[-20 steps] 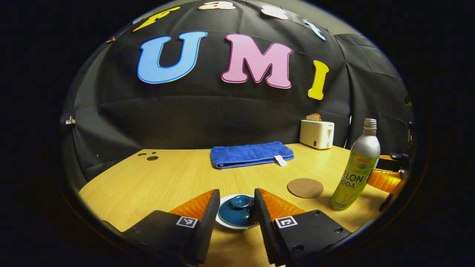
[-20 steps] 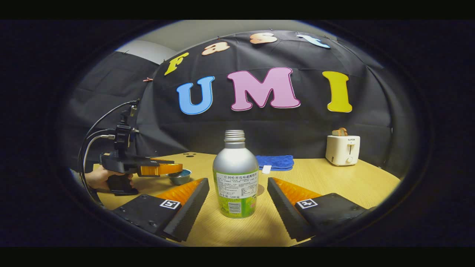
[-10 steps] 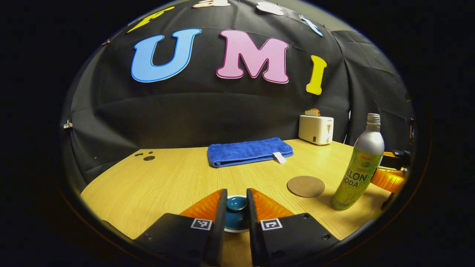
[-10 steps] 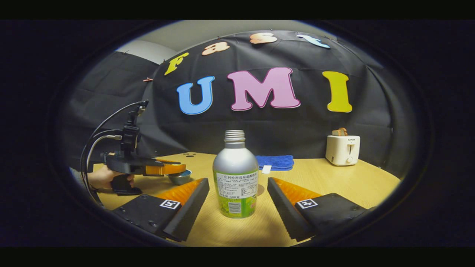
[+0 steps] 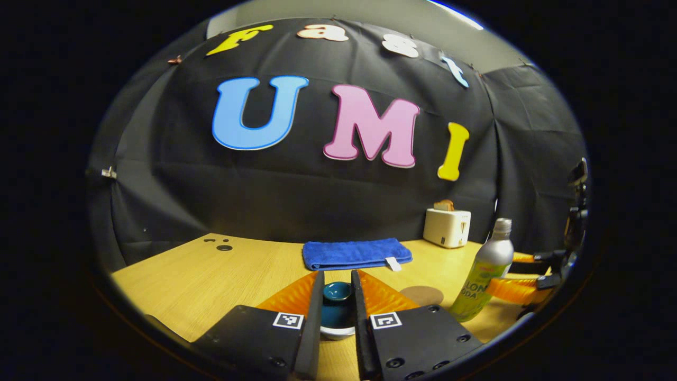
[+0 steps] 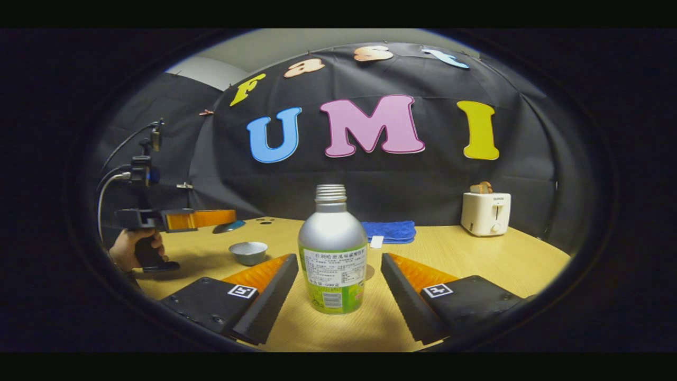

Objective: Open the teacup lid with one hand, grasp the water bottle and pour water into the teacup with the other hand; after pouring, place the water bottle on the coaster and then close the teacup lid.

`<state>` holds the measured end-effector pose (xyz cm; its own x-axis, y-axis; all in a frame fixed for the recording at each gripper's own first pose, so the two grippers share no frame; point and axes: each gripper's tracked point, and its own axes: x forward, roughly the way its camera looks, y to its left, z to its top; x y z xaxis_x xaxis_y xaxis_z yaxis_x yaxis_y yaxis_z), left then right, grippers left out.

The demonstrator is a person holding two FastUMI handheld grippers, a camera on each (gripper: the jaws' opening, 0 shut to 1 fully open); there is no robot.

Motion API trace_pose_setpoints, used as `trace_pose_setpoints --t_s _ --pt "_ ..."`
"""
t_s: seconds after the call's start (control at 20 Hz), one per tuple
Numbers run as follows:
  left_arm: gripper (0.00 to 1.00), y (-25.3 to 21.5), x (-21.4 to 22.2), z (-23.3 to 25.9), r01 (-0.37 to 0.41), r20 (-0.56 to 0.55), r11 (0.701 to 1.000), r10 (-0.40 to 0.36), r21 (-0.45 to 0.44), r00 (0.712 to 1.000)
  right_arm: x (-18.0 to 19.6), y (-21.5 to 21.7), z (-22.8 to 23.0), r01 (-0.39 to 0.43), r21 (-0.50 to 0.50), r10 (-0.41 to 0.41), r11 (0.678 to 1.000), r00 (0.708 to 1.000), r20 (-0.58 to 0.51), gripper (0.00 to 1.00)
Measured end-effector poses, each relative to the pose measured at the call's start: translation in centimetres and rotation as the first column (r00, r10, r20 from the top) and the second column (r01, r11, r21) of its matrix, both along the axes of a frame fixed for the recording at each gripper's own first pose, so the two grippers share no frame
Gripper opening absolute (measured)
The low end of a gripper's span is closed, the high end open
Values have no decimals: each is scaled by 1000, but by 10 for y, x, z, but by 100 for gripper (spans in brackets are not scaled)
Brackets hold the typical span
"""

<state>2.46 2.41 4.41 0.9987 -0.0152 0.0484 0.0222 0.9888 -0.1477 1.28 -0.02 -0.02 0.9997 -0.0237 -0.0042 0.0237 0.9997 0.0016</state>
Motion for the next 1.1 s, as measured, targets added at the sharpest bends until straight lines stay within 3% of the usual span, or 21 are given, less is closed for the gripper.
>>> trace_pose_setpoints --t_s 0.15,0.4,0.45,0.5,0.7,0.85,1.0,1.1 --pt "31 19 -20 2 -30 14 998 30 -62 999 7 1 -1 14 0 -14 1000 1000 -1 98" --pt "32 43 -36 3 -74 19 997 74 -32 997 14 5 -2 6 0 -6 1000 1000 -5 99" --pt "31 46 -37 1 -76 14 997 77 -34 997 13 4 -1 13 -1 -13 1000 1000 -3 85" --pt "31 48 -39 0 -74 11 996 74 -41 997 14 3 -2 24 -2 -24 1000 1000 -2 81" --pt "31 53 -40 -10 -50 -10 996 50 -75 999 12 1 1 76 -27 -78 997 996 -45 78" --pt "32 61 -39 -12 -58 -14 995 57 -76 998 12 2 11 95 -145 -108 985 991 -80 79" --pt "31 64 -39 -14 -49 -21 995 48 -91 999 21 2 34 114 -362 -144 925 988 -56 79" --pt "31 69 -38 -17 -52 -28 994 49 -95 998 31 7 52 122 -525 -164 843 986 -34 79"
